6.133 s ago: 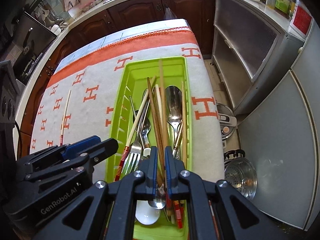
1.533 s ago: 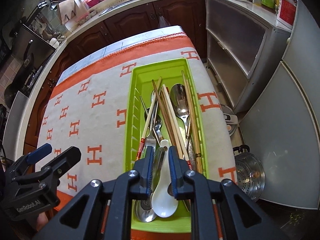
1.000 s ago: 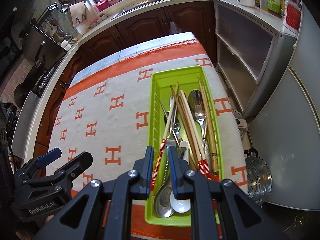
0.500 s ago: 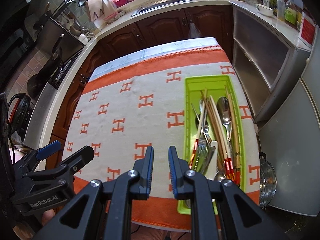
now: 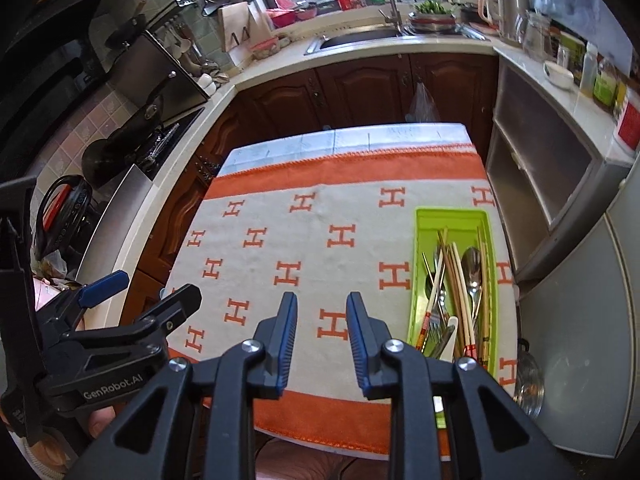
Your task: Organize utensils
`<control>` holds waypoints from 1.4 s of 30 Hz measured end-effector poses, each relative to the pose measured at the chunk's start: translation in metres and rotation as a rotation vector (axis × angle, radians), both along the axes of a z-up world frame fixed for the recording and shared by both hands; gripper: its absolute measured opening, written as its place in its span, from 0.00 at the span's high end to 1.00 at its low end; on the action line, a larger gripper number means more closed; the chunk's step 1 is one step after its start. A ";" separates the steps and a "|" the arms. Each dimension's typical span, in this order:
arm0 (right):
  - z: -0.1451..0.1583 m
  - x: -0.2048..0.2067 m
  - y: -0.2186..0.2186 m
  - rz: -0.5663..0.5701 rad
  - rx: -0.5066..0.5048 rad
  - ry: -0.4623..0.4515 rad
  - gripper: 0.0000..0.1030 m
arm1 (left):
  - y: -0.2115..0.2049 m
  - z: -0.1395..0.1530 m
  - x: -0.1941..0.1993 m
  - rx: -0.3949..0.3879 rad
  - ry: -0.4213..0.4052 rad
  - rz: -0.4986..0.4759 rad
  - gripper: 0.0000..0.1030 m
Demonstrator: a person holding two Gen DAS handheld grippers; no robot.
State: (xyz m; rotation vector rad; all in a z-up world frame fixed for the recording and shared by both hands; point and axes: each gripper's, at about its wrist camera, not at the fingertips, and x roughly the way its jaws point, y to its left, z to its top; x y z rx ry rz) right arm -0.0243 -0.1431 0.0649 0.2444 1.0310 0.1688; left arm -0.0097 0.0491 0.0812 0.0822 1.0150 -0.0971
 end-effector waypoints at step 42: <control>0.009 0.005 0.031 -0.013 -0.004 -0.004 0.75 | 0.011 -0.001 0.006 -0.008 0.039 0.025 0.01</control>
